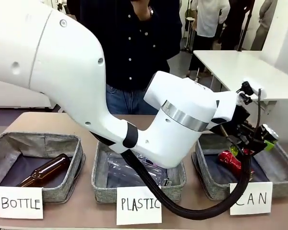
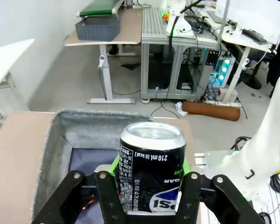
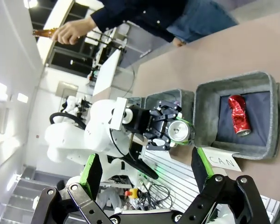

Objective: Sort the can waste into the basket.
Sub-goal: Pick up the can waste from the table and place it in the right Fabric basket.

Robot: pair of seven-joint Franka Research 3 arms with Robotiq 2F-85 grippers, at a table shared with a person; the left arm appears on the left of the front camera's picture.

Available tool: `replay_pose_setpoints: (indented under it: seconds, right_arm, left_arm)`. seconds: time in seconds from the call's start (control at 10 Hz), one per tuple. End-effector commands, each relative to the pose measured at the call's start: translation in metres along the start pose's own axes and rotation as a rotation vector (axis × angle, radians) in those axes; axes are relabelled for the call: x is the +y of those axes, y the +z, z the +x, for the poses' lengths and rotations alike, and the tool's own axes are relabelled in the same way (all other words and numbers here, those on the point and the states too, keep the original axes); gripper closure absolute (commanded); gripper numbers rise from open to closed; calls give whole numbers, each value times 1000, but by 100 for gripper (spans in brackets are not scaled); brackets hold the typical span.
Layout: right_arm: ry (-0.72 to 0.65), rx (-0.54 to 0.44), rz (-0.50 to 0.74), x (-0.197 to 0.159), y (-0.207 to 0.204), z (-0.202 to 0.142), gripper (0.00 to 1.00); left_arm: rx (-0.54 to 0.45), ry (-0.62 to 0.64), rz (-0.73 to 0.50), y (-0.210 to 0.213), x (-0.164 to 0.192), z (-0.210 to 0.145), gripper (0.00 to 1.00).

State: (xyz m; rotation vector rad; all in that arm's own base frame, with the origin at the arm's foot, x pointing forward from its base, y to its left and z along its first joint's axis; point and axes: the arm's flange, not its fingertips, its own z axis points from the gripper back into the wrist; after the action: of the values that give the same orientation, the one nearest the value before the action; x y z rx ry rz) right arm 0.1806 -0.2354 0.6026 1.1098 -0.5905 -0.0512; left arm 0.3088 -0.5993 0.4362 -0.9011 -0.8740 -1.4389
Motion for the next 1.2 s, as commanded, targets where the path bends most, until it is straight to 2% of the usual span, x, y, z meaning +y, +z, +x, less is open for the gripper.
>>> replay_pose_setpoints:
  seconds: [0.0,0.6,0.7,0.9,1.0,1.1]
  right_arm:
    - [7,-3,4,1,4,1,0]
    - [7,-3,4,1,4,1,0]
    - [7,-3,4,1,4,1,0]
    - [0,0,0,0,0,0,0]
    - [15,25,30,3,-18,12,0]
    - [25,128,9,8,-51,26,0]
  left_arm:
    - [35,13,-3,7,3,7,0]
    - [35,33,58,20,9,-1,0]
    - [170,119,80,48,18,-10,0]
    - [389,308,132,137,58,-36,0]
    - [443,417,135,188,75,-48,0]
    - [436,584,149,243,95,-55,0]
